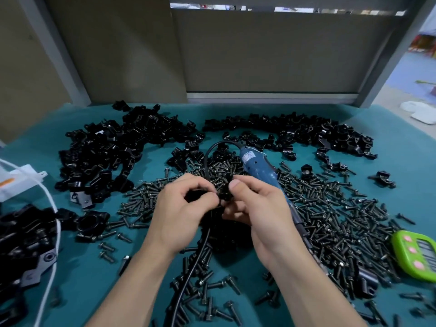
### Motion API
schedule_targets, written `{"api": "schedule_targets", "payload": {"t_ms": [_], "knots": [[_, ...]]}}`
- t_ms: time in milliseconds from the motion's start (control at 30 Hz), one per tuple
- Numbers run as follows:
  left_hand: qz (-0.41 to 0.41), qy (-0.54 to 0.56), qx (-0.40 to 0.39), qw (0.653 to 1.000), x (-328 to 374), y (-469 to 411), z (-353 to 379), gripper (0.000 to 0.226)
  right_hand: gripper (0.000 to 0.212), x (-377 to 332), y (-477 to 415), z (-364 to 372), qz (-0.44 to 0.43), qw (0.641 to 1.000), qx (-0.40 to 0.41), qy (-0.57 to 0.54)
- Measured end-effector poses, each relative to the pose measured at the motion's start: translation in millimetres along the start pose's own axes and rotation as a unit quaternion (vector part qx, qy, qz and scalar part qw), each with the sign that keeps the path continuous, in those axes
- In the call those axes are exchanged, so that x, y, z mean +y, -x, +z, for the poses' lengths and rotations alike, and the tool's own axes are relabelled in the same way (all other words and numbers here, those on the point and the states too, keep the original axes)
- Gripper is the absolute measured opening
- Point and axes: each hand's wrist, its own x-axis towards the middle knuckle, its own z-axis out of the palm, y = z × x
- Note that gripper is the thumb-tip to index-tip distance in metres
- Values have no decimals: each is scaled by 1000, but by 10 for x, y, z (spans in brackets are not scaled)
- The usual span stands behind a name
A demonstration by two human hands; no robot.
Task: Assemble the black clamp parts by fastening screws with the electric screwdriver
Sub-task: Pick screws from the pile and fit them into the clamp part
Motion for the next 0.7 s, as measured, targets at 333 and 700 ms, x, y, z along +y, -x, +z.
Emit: {"api": "schedule_targets", "payload": {"t_ms": [333,700], "knots": [[52,-187,-11,981,15,72,48,34,22,43,18,-13,-9,1000,-15,25],[73,-201,-97,972,-35,77,29,55,17,97,33,29,-76,992,44,91]]}}
